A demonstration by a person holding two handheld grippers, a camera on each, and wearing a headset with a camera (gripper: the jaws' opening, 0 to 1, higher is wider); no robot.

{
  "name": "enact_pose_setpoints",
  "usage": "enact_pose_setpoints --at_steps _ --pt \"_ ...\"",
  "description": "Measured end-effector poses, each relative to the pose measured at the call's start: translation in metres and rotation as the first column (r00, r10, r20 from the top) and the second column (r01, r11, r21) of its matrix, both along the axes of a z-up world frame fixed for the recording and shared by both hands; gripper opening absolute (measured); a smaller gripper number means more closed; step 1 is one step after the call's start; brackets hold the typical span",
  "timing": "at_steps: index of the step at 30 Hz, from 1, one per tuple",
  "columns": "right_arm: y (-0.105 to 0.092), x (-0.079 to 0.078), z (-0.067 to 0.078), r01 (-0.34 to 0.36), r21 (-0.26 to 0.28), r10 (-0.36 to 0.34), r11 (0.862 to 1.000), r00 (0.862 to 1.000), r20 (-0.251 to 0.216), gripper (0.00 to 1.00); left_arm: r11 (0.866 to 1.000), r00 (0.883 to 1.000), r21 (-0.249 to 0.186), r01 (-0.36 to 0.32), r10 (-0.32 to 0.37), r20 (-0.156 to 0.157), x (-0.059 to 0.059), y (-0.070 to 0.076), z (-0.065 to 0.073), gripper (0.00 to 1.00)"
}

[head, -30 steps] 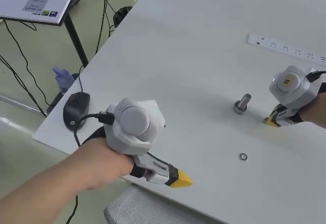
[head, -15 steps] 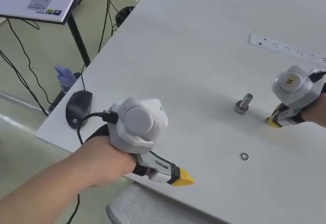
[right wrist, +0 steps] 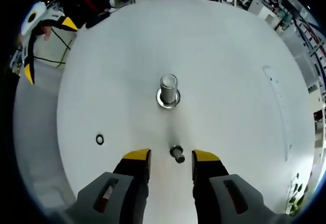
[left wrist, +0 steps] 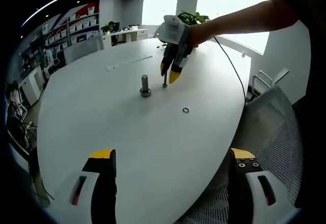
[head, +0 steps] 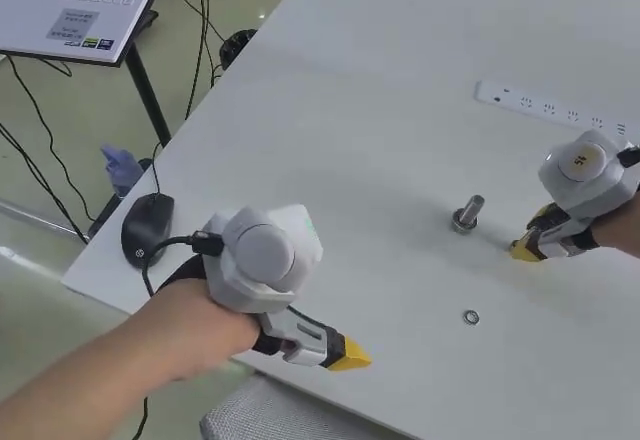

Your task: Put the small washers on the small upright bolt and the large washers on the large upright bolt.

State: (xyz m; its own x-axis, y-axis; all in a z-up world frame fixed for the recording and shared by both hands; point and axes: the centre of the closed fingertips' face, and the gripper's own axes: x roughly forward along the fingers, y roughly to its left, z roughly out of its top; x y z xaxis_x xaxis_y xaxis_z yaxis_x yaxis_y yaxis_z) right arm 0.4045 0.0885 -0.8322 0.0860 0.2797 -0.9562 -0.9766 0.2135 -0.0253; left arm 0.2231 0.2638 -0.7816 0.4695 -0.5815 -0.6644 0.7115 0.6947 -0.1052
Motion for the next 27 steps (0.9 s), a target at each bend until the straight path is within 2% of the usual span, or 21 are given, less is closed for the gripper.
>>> enact_pose_setpoints --at_steps 6,11,15,22,27 --pt "0.001 0.001 0.011 -0.014 -0.003 0.014 1.000 1.000 0.009 0.34 1.000 1.000 0.006 0.001 -0.001 -0.012 -0.003 -0.001 0.000 0.94" --pt "0.002 0.003 0.018 -0.013 -0.004 0.013 1.000 1.000 0.012 0.34 1.000 1.000 0.021 0.009 -0.009 -0.007 0.001 0.002 0.004 0.95" --pt "0.006 -0.004 0.025 -0.021 0.005 0.021 1.000 1.000 0.015 0.34 1.000 1.000 0.026 0.014 -0.014 -0.021 0.000 0.002 0.004 0.93" --pt "0.007 -0.009 0.028 -0.040 -0.004 0.040 0.999 0.999 0.033 0.33 1.000 1.000 0.020 0.015 -0.015 -0.023 -0.003 0.002 0.003 0.93" --pt "0.013 -0.025 0.034 -0.038 0.020 0.037 0.999 0.999 0.029 0.33 1.000 1.000 0.017 0.002 -0.002 -0.017 -0.002 0.003 0.004 0.92"
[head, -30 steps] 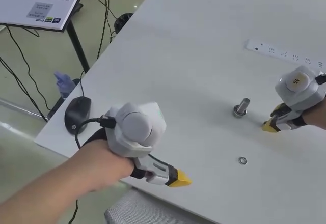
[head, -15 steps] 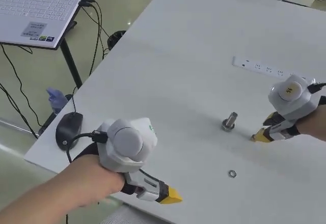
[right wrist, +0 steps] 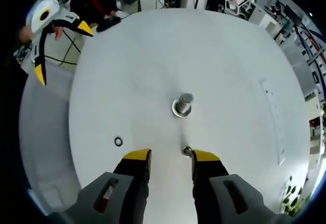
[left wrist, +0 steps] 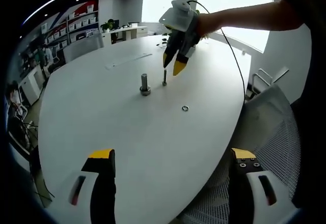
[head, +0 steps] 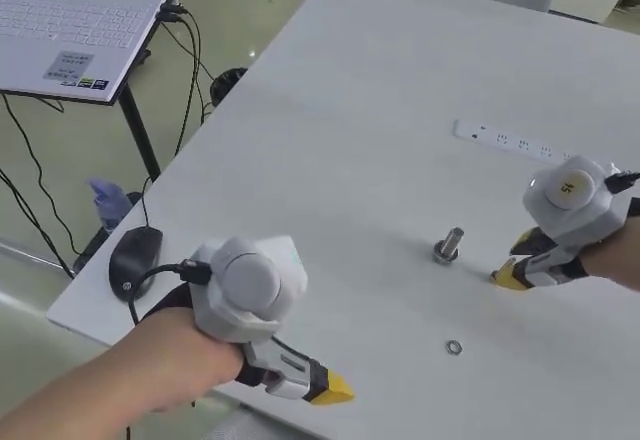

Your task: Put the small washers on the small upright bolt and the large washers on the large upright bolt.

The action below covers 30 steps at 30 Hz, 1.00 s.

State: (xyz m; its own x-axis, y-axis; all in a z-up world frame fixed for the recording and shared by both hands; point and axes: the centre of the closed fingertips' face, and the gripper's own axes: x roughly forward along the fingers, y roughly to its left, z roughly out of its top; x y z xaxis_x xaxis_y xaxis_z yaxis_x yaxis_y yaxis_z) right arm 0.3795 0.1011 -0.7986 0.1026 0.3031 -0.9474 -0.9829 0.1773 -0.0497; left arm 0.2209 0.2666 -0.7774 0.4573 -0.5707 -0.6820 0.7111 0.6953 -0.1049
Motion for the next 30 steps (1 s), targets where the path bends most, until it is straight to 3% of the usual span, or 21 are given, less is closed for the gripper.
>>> enact_pose_setpoints --at_steps 9,14,24,30 --pt "0.013 -0.041 -0.009 -0.004 0.035 0.005 0.999 1.000 -0.019 0.33 1.000 1.000 -0.008 0.006 -0.006 0.002 0.000 -0.005 -0.001 0.92" --pt "0.014 -0.065 -0.018 -0.028 0.020 0.028 0.999 0.999 -0.039 0.33 1.000 1.000 -0.011 0.014 -0.014 0.011 0.002 -0.008 0.002 0.91" --pt "0.011 -0.084 -0.035 -0.036 0.012 0.037 0.999 0.997 -0.066 0.32 1.000 1.000 -0.017 0.023 -0.023 0.009 0.000 -0.015 0.002 0.91" --pt "0.013 -0.089 -0.047 -0.017 0.012 0.018 1.000 0.996 -0.089 0.32 1.000 1.000 -0.022 0.015 -0.015 -0.001 -0.003 -0.009 0.002 0.90"
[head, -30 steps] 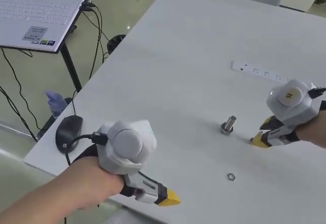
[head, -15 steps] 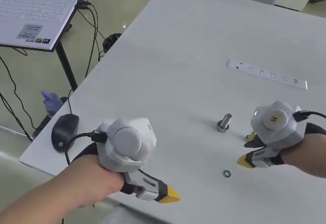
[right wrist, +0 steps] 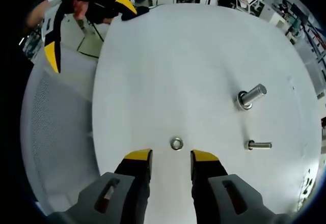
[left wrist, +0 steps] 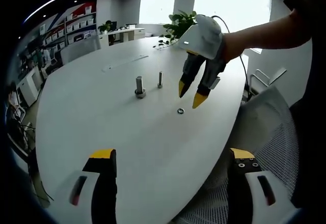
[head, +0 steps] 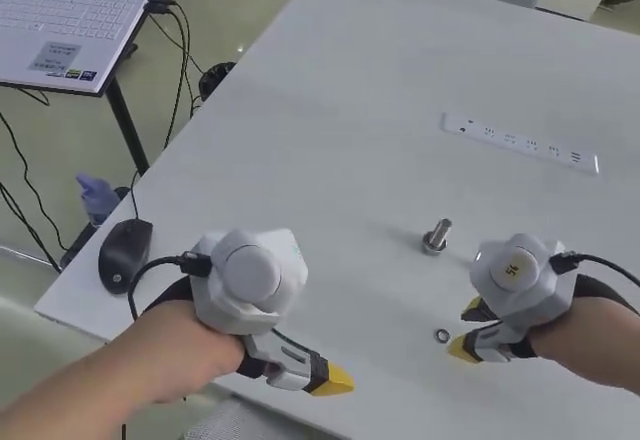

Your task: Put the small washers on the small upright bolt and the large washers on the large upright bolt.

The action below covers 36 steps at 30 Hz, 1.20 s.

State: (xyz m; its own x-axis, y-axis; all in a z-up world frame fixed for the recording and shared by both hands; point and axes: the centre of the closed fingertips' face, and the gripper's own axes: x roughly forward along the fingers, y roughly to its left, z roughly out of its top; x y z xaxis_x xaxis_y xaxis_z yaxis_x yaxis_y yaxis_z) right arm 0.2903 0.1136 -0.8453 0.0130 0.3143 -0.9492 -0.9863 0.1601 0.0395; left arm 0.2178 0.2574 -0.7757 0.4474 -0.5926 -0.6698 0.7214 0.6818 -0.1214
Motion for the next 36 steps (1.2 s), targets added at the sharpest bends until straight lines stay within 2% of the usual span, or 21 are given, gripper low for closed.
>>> enact_pose_setpoints --at_steps 5,6,9,15,16,25,36 --pt "0.004 0.004 -0.005 0.014 0.017 -0.015 1.000 1.000 0.023 0.31 1.000 1.000 -0.002 -0.004 0.004 0.009 0.000 0.002 0.002 0.90" --pt "0.004 0.007 -0.014 0.029 0.016 -0.029 0.999 0.999 0.028 0.30 1.000 1.000 0.002 0.003 -0.004 0.015 0.000 0.001 0.002 0.90" --pt "0.004 0.009 -0.022 0.030 0.011 -0.030 0.999 0.999 0.037 0.29 1.000 1.000 0.010 0.008 -0.008 0.014 0.001 0.000 0.001 0.90" --pt "0.005 0.005 -0.033 0.043 0.008 -0.043 0.999 0.999 0.028 0.29 1.000 1.000 -0.009 0.015 -0.015 0.007 -0.002 -0.003 0.003 0.90" --pt "0.005 0.006 -0.032 0.035 0.009 -0.035 0.999 0.998 0.051 0.28 1.000 1.000 -0.010 0.015 -0.015 0.006 -0.002 -0.002 0.003 0.89" --pt "0.005 0.005 -0.031 0.028 0.004 -0.029 1.000 0.998 0.056 0.26 1.000 1.000 -0.005 0.026 -0.026 -0.015 -0.005 0.001 -0.002 0.86" --pt "0.008 0.004 -0.032 0.026 -0.038 -0.024 0.999 0.998 0.066 0.14 1.000 0.999 -0.008 0.027 -0.027 -0.023 -0.005 0.003 -0.005 0.85"
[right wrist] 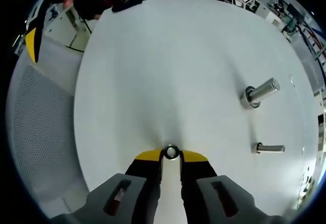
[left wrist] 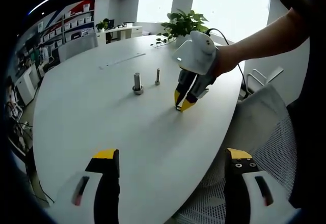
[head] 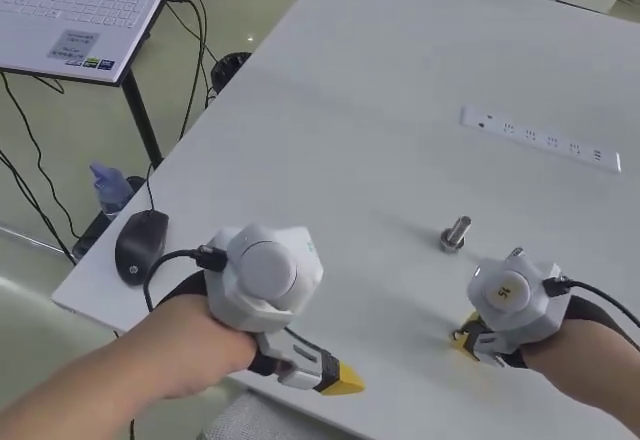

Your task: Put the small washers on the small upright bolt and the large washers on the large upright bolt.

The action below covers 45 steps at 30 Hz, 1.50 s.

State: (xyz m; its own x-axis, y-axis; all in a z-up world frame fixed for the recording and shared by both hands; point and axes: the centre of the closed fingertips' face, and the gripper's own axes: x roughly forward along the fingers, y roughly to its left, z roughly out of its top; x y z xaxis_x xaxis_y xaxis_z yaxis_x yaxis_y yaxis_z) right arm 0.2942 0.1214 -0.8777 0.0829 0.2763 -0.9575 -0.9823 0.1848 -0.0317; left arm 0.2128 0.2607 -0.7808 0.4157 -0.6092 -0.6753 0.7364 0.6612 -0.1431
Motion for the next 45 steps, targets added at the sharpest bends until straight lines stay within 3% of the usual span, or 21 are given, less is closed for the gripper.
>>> enact_pose_setpoints --at_steps 15,26,34,40,45 --pt "-0.001 0.001 -0.002 -0.025 -0.014 0.025 1.000 1.000 0.002 0.13 1.000 1.000 0.003 0.005 -0.005 -0.005 0.000 -0.004 0.000 0.83" --pt "-0.006 0.004 0.002 0.029 0.019 -0.028 0.999 0.999 -0.030 0.12 1.000 1.000 0.009 -0.006 0.006 0.001 0.001 -0.004 0.003 0.82" --pt "-0.028 0.013 0.014 0.072 0.030 -0.071 0.997 0.997 -0.025 0.12 1.000 1.000 -0.001 -0.031 0.031 0.003 0.003 -0.005 0.004 0.84" --pt "-0.057 0.018 0.020 0.107 0.025 -0.106 0.994 0.994 -0.025 0.12 0.999 0.999 -0.017 -0.050 0.050 0.001 0.007 -0.010 0.003 0.85" --pt "-0.086 0.030 0.023 0.131 0.002 -0.130 0.991 0.991 -0.011 0.12 0.998 0.997 -0.024 -0.064 0.065 0.035 0.011 -0.017 0.012 0.85"
